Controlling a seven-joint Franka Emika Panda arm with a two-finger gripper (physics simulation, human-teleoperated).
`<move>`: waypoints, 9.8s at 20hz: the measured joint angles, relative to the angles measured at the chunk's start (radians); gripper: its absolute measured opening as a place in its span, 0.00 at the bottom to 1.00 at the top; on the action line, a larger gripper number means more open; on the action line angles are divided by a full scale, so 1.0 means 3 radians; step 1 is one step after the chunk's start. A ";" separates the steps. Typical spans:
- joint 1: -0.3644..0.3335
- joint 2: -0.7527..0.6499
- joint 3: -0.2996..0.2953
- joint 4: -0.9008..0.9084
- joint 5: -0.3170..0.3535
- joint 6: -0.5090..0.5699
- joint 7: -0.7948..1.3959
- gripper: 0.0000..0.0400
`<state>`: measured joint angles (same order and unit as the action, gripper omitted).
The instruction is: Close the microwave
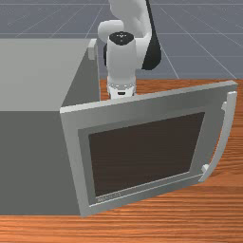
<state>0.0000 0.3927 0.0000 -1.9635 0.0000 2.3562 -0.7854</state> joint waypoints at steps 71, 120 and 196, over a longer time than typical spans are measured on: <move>0.0227 -0.0570 0.0187 0.0854 -0.0049 -0.1382 0.0020 1.00; 0.0402 0.0708 0.0229 0.2971 -0.0197 -0.1841 0.0051 0.97; 0.0294 -0.1052 0.0089 -0.0120 -0.0160 0.0015 -0.0732 1.00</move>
<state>0.0882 0.0771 0.0267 -1.9996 -0.0479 2.3606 -1.0051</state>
